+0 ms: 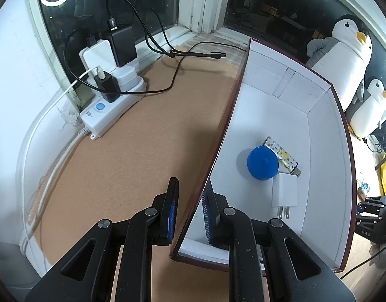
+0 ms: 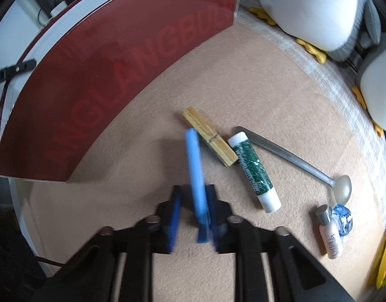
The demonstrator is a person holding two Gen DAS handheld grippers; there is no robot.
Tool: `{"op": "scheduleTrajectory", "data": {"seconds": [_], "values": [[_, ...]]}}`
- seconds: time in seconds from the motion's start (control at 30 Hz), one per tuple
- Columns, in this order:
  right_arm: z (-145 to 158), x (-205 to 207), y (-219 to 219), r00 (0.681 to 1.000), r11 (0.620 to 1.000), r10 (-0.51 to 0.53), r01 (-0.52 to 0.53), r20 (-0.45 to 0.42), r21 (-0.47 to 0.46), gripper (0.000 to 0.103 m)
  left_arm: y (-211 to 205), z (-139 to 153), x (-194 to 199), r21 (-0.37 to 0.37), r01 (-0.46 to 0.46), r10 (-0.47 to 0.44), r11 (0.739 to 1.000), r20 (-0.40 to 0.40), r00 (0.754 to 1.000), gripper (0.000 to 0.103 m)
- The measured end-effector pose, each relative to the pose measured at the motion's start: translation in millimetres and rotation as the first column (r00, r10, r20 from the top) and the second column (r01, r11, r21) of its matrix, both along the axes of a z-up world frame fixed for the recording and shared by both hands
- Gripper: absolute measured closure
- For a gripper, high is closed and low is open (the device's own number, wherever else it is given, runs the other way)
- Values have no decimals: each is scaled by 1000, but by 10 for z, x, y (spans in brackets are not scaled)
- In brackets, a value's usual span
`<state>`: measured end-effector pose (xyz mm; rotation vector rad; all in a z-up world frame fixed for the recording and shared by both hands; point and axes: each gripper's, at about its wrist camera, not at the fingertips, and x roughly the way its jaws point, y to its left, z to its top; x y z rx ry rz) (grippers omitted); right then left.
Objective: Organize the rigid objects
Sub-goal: 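Grasp the blue phone stand edgewise with the right tool, then carry the blue phone stand with the right tool and drop it into the box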
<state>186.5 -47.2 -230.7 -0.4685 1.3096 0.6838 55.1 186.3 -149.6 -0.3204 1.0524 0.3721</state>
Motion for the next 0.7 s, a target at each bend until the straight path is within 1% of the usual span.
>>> {"op": "scheduleTrajectory", "data": {"seconds": [0.07,0.23,0.37,0.43,0.47,0.63,0.7], "values": [[1,25,-34,1000,1000,-13,13,-2,9,97,1,-6,2,-1,-1,1,1000,-2,1000,87],[-6,79,-124,999,999,-34,35,-18,39,99,2,-9,4,0,0,0,1000,-4,1000,87],[2,107,-249,998,996,-60,60,-7,58,99,19,-16,6,-2,-4,4,1000,-3,1000,87],[73,99,-349,997,995,-73,72,1,73,99,26,-19,9,-4,-3,3,1000,-3,1000,87],[43,76,-497,997,993,-79,79,4,84,99,24,-20,12,-3,-2,2,1000,-4,1000,87],[156,-11,-635,994,986,-108,105,14,127,99,19,-27,42,1,3,-3,1000,-5,1000,87],[225,-49,-755,992,984,-120,116,24,136,99,23,-28,63,2,8,-8,1000,-5,1000,87]]}}
